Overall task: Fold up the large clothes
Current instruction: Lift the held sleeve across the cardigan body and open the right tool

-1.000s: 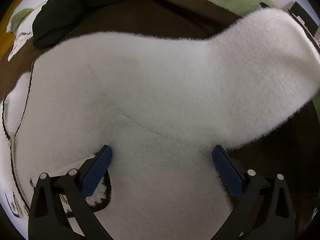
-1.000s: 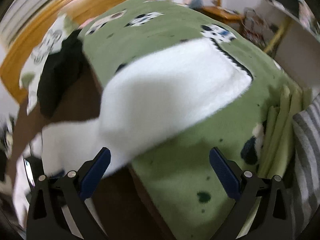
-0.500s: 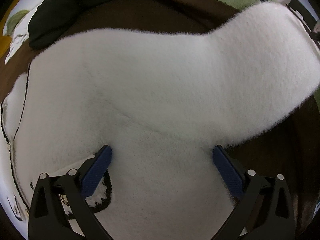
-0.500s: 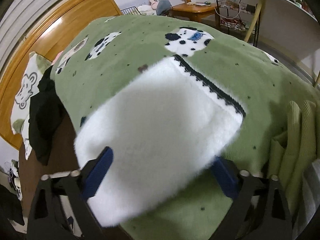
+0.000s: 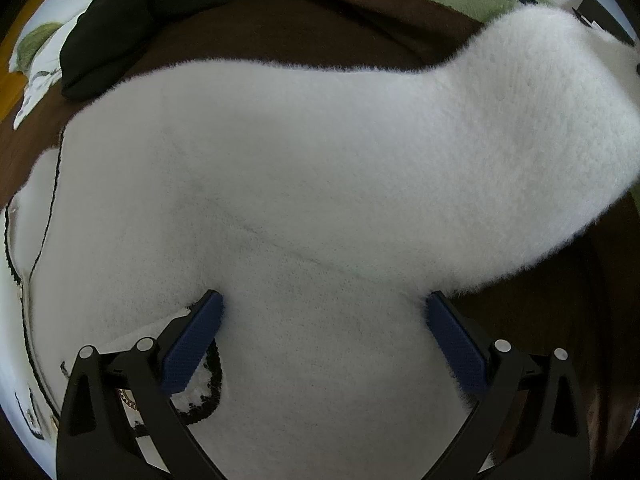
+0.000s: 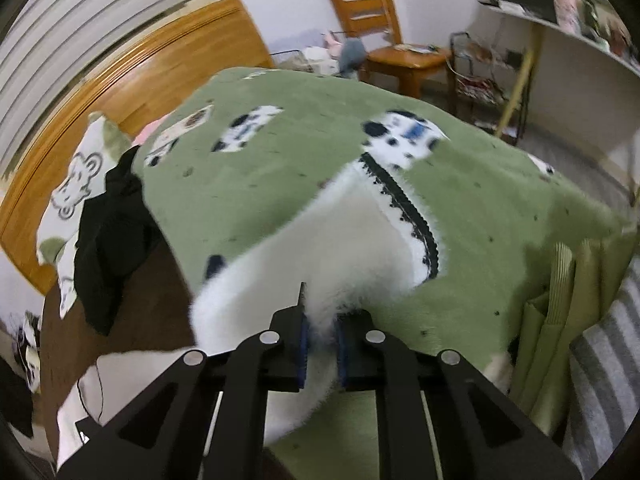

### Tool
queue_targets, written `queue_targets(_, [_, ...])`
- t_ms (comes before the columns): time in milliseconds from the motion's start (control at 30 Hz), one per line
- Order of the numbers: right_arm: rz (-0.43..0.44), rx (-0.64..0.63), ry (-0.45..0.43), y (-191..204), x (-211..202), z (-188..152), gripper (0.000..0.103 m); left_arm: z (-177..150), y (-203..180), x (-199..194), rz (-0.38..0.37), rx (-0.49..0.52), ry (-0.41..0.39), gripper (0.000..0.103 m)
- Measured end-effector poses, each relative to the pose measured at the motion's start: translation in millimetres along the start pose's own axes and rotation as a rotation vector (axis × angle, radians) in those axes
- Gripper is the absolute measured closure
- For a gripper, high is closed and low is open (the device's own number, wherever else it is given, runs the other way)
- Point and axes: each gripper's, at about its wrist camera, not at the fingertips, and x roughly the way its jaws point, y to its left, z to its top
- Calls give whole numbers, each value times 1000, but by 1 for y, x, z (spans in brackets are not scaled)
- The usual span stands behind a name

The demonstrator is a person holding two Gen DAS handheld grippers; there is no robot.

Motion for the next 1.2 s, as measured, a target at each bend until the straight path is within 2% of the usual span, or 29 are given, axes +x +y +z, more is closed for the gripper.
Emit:
queue_targets(200, [70,-121,-37,55,-37,6,92,-3,11,-26,-32,-61,-29,6])
queue_targets(400, [168,-272,-67,132,-77,2,92,-12,43,-73,3,-121,-71,6])
queue_targets(600, [317,-400,-76,216,-114,-16,92,-37,92,-115,60,-215,-111,6])
queue_targets(700, [403,-474,-57,266,-125,-39,92,-61,124,-138,101,-283,-141,6])
queue_targets(800, [468,-561,-11,311,-126,-68,92,-100,166,-163,190,-365,-173,6])
queue_targets(900, [530,-606,45,349,-121,-104,92,-139,196,-177,262,-425,-173,6])
queue_targets(1067, [519,-692,120,408,-102,-178,92,-198,238,-184,354,-497,-115,6])
queue_targets(1200, [474,-757,176,429,-77,-233,92,-237,265,-183,382,-567,-71,6])
